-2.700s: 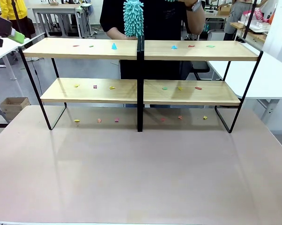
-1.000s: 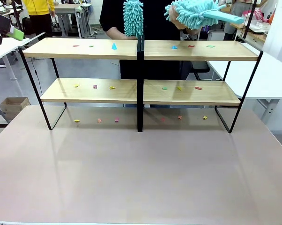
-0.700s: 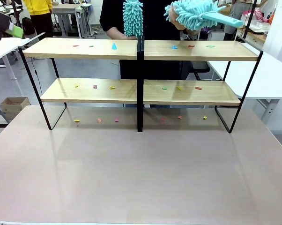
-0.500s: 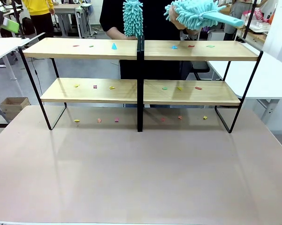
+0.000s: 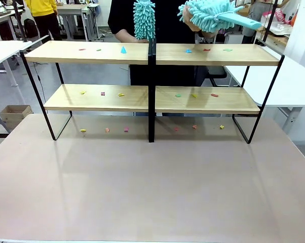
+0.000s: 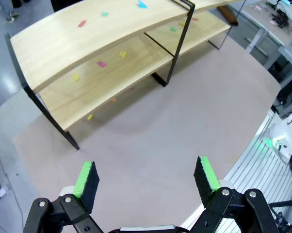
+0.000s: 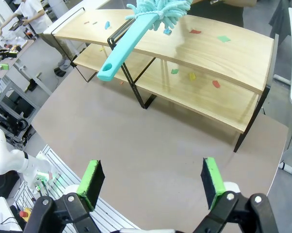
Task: Clean the shelves.
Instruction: Pick up the Duster when the human hands it over.
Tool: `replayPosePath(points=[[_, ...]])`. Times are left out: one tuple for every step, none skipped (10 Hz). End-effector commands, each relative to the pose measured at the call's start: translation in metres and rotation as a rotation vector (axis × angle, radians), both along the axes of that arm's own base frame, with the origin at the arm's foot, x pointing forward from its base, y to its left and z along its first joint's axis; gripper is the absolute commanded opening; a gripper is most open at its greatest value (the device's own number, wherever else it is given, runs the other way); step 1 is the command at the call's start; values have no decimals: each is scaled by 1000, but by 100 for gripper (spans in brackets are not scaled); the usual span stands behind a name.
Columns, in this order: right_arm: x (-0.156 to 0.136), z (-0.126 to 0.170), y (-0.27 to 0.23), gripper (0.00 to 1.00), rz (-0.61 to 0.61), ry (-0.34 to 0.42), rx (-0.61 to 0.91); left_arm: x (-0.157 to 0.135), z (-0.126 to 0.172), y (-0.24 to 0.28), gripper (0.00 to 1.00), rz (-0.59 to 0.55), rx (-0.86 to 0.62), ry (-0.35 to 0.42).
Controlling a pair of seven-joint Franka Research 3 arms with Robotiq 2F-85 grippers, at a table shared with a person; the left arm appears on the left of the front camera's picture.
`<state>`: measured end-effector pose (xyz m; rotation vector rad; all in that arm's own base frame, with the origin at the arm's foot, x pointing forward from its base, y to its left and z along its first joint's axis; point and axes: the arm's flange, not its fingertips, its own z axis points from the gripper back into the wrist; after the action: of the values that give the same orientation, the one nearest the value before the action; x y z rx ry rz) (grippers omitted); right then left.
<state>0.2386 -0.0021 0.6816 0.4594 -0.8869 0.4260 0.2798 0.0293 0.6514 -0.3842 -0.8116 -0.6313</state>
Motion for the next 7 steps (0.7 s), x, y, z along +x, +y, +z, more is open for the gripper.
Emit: replayPosePath(points=[[1, 0, 0, 100, -2, 2, 2, 0, -4, 8, 100, 4, 3, -18], [1, 0, 0, 100, -2, 2, 2, 0, -2, 11, 100, 23, 5, -33], [1, 0, 0, 100, -2, 2, 2, 0, 3, 16, 100, 43, -17, -65], [1, 0, 0, 100, -2, 2, 2, 0, 7, 17, 100, 58, -15, -100], [1, 0, 0, 100, -2, 2, 2, 1, 11, 17, 100, 52, -37, -132], [1, 0, 0, 100, -2, 2, 2, 2, 13, 16, 100, 41, -57, -147], [1, 0, 0, 100, -2, 2, 2, 2, 13, 17, 100, 37, -51, -144]])
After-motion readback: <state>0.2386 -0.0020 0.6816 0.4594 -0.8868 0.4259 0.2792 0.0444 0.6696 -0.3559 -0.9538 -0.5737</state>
